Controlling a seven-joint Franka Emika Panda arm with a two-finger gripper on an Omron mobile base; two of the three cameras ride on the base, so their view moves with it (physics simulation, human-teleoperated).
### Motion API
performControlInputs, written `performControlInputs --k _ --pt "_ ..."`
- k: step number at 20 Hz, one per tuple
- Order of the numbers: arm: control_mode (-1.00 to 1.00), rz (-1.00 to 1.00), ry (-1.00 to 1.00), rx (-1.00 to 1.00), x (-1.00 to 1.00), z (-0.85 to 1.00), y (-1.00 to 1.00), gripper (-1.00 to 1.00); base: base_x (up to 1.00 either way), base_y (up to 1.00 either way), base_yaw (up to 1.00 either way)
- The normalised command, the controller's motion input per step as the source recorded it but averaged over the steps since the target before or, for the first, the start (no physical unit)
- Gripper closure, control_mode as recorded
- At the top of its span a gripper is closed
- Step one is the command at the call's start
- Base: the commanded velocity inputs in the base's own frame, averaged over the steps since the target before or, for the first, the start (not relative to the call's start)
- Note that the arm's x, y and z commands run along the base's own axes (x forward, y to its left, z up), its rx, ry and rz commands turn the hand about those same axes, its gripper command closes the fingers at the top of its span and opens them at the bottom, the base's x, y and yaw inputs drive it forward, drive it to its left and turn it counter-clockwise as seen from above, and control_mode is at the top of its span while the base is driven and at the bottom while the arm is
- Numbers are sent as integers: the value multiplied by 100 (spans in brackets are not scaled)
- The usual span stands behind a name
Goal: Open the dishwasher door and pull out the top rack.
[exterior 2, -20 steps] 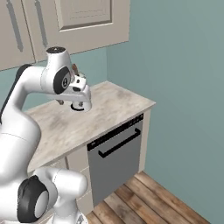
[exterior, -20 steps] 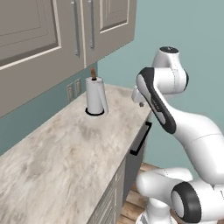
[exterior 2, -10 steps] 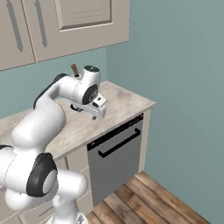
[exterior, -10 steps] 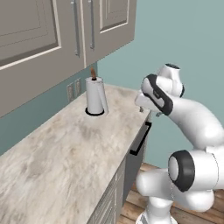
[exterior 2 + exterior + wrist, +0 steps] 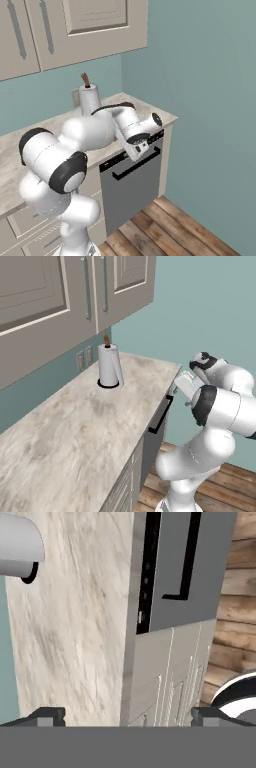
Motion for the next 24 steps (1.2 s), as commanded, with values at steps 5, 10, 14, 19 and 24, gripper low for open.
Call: performControlInputs --k 5,10,14,19,24 --pt "-100 -2 -7 20 8 -100 -15 -100 0 0 0" --pt "-100 0 -11 2 24 -99 -8 -100 0 0 0" --pt "-100 1 -19 0 43 -94 -19 -100 0 0 0" --pt "-100 0 -10 12 29 -67 -8 -100 0 0 0" --pt "-100 -1 1 38 20 -1 -1 -100 0 0 0"
